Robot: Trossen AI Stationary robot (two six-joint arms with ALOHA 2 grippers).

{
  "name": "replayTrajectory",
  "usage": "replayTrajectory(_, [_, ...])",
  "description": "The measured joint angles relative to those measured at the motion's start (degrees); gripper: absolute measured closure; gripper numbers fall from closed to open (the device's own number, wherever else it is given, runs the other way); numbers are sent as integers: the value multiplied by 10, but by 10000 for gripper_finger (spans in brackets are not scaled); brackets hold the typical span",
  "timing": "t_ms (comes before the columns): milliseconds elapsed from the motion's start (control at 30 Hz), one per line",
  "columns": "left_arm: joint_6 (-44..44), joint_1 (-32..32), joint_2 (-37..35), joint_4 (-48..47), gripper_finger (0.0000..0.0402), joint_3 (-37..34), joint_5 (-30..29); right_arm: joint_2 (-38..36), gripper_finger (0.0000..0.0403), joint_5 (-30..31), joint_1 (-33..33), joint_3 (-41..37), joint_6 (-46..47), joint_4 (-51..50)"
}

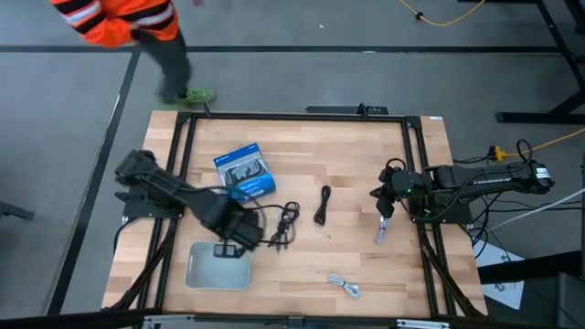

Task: Pick and place USB-C Cables
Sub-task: Put the bottom right black usb cable into the white bin

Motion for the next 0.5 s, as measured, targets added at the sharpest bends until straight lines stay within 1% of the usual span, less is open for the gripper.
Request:
replayTrajectory(67, [-44, -17, -33, 14, 376, -31, 6, 0, 395, -1, 0, 0, 0, -1])
replayTrajectory(133, [-74, -42, -61, 57, 376, -52, 3, 0, 395, 0, 0, 0, -1, -1])
replayTrajectory(233, [-87, -84, -91, 123, 376, -84, 6, 0, 395, 3, 0, 0, 0, -1])
replayTrajectory(333, [-86, -126, -96, 145, 376, -118, 36, 0, 395, 4, 0, 0, 17, -1])
replayTrajectory(400, [-109, -156, -95, 158, 376, -149, 47, 0, 395, 5, 0, 0, 31, -1])
replayTrajectory(500, [-139, -184, -95, 229, 376, -200, 59, 0, 395, 5, 0, 0, 43, 0])
